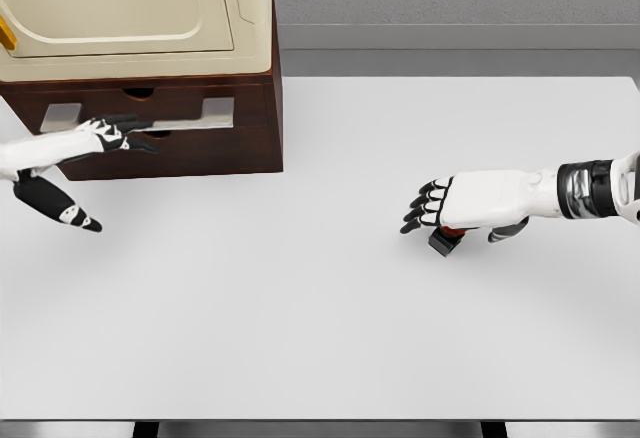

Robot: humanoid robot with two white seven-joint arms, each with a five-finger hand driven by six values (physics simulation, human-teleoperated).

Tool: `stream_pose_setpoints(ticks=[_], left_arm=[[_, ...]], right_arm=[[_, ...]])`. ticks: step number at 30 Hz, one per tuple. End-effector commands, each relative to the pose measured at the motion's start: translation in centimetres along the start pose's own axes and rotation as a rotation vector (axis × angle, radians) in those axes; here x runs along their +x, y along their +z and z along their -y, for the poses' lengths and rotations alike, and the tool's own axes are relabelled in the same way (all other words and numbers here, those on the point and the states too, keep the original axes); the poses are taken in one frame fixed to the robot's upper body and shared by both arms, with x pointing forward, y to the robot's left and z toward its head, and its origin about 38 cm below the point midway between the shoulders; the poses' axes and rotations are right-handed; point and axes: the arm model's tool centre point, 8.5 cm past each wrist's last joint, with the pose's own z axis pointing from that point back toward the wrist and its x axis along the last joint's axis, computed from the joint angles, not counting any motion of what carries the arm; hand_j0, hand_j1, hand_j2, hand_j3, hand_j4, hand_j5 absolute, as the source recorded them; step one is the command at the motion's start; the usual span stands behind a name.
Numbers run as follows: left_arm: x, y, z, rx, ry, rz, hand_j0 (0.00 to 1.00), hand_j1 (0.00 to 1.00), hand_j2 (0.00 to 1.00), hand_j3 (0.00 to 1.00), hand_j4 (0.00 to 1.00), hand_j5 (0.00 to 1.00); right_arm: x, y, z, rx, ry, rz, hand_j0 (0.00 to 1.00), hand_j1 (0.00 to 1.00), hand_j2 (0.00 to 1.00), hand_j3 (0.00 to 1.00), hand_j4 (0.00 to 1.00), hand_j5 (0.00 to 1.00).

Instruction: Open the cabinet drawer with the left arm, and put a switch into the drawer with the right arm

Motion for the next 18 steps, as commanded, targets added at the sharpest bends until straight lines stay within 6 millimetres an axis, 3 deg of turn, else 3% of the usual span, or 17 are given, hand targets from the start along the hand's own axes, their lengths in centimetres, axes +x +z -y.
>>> stream_pose_setpoints(ticks=[1, 18], left_arm=[[0.6, 0.2, 0.0, -0.008, 0.029, 0.05, 1.0, 1.0, 1.0, 1.0, 1.0, 1.0], [1.0, 1.9, -0.9, 0.002, 0.049, 0.082, 1.0, 1.0, 1.0, 1.0, 1.0, 1.0]], right_arm=[[0.0, 0.0, 0.0, -0.002, -0.004, -0.001, 1.0, 1.0, 1.0, 1.0, 1.0, 1.0], [0.0, 0.0, 0.0, -0.002, -0.004, -0.001, 1.0, 1.0, 1.0, 1.0, 1.0, 1.0]])
